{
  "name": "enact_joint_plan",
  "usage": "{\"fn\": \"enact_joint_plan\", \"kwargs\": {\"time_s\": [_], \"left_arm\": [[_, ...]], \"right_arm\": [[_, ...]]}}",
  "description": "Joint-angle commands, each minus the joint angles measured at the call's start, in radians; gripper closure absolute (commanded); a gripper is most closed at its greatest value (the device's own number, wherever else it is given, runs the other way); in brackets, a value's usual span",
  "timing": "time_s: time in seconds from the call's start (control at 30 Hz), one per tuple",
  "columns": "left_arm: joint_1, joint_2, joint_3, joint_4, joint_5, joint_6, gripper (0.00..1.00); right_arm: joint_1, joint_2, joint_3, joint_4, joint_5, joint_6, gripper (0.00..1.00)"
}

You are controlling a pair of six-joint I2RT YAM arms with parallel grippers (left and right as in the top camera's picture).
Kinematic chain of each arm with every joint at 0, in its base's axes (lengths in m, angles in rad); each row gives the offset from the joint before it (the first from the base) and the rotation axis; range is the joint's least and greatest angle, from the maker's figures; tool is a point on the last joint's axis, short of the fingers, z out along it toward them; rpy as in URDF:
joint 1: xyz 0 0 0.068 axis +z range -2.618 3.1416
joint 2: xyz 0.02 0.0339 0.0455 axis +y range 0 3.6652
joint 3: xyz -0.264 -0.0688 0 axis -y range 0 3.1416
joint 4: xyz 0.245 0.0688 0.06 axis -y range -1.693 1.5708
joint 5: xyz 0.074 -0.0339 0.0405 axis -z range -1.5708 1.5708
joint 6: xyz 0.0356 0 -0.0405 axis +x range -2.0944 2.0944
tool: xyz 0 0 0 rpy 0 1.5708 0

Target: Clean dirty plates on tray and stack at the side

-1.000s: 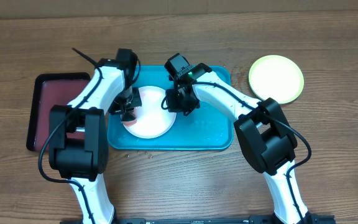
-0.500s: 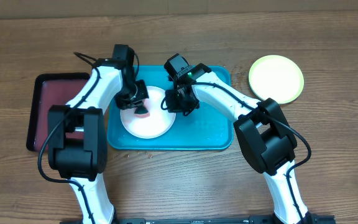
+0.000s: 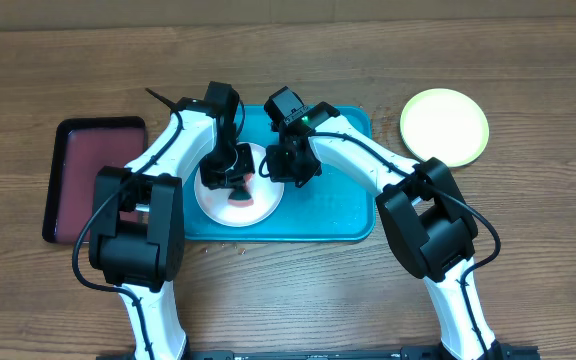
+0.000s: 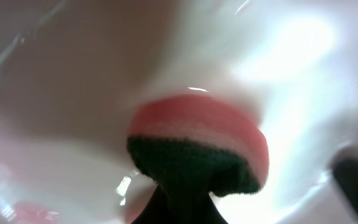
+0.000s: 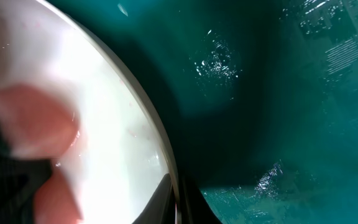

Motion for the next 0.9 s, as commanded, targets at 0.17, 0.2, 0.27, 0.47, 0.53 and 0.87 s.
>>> {"fn": "enact_joint_plan", "kwargs": {"time_s": [0.17,0.2,0.27,0.47,0.53,0.87], "left_arm": [[0.010,0.039,-0.019,-0.070,-0.344,-0.067,0.96],[0.013,0.039,-0.016,-0.062,-0.343,-0.068,0.96],[0.013,0.039,-0.010,-0.032,-0.331,-0.069,0.96],[0.006,0.039,-0.011,0.076,-0.224,-0.146,0.96],[0.001,0.039,-0.011,0.111,-0.142,-0.146,0.96],[-0.056,0.039,-0.011,0.141,0.084,0.028,0.96]], "right_arm": [[0.008,0.016,-0.025,-0.008,0.039,-0.011,0.96],[0.008,0.016,-0.025,-0.006,0.039,-0.011,0.96],[0.008,0.016,-0.025,-0.004,0.039,-0.011,0.96],[0.008,0.016,-0.025,-0.002,0.039,-0.011,0.96],[0.008,0.016,-0.025,-0.002,0.039,-0.011,0.96],[0.008,0.016,-0.025,0.002,0.039,-0.011,0.96]]}}
